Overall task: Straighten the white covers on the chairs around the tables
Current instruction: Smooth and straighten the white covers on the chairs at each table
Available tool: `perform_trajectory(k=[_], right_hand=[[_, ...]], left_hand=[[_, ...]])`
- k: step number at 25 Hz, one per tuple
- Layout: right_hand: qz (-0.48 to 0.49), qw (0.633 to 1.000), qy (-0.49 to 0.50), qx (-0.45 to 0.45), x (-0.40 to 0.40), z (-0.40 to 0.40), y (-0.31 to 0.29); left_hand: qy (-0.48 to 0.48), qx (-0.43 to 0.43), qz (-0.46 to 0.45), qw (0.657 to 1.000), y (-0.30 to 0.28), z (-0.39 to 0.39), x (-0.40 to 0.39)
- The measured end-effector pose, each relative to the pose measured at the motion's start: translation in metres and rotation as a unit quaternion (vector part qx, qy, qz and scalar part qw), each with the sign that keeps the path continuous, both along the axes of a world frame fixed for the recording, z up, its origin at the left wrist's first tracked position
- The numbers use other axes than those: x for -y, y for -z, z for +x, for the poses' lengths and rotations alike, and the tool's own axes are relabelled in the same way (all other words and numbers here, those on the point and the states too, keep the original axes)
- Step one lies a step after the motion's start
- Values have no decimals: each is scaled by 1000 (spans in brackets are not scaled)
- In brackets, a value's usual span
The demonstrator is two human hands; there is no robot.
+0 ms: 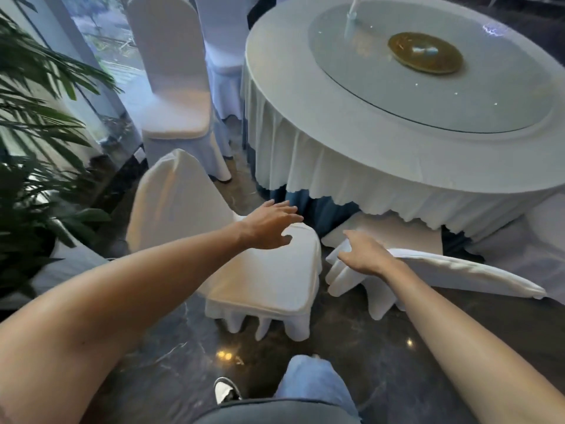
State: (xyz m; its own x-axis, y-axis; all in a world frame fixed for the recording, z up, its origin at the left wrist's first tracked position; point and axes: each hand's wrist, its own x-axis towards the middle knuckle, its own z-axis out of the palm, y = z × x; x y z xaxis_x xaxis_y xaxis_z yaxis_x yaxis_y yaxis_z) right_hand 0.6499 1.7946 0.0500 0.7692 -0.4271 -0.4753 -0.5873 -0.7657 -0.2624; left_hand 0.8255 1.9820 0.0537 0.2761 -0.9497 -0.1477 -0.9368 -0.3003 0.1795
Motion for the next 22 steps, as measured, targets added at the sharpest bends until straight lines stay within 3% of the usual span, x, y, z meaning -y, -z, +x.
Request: perform_trajectory(k=[7,14,19,22], right_hand=[[87,989,56,108,-105,114,12],[175,976,73,111,-201,205,28],[239,959,111,103,-258,257,43],[270,953,120,66,-290,283,57]], left_hand=[[-21,40,-2,999,-16,98,-92],[-52,57,61,995,-8,186,-161],[4,49,87,995,4,251,-189],[85,42,131,987,17,303,-203]])
